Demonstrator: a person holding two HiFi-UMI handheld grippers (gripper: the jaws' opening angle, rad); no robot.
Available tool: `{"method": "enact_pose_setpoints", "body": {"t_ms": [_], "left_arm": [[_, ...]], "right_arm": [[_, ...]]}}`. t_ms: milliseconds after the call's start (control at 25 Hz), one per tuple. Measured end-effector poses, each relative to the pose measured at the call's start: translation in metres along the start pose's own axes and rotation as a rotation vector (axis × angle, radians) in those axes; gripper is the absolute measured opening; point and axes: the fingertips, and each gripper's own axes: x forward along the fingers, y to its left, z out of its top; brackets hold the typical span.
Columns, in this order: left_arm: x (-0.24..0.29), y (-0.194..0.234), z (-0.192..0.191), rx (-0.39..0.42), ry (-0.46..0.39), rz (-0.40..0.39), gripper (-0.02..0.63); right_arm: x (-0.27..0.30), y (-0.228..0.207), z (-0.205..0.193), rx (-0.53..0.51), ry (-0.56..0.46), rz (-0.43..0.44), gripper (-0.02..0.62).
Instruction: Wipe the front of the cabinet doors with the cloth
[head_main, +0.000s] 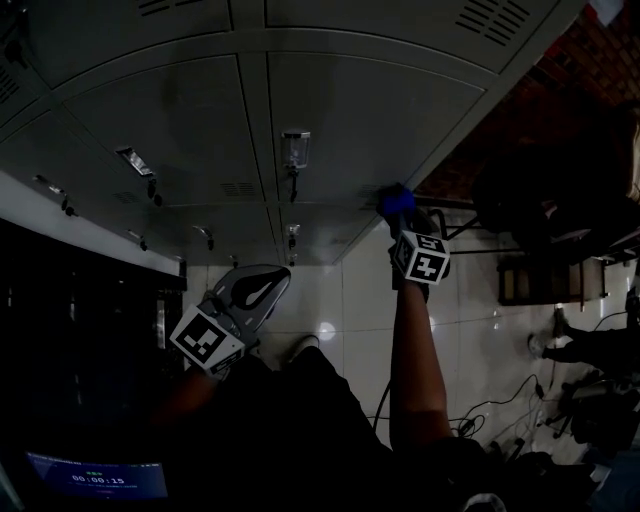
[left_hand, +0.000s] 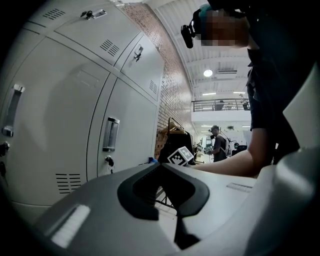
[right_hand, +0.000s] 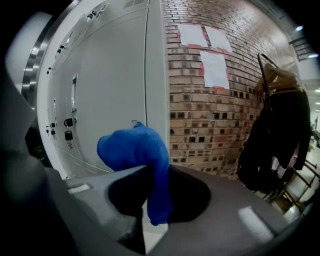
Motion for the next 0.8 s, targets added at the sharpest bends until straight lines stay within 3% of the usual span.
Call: {"method": "enact_pose_setpoints", "body": {"t_ms": [240, 800], "left_arm": [[-0.008, -0.004, -0.005, -0.011, -0.004, 0.007, 0.003], [-0.08, 0.006, -0.001, -0.019, -0.004, -0.049, 0.004]], "right_arm": [[-0.039, 0.039, 0.012, -0.058, -0.087, 0.125, 0.072], [-0.164, 0.235, 0.049, -0.15, -0.236, 0.459, 0.072]]}}
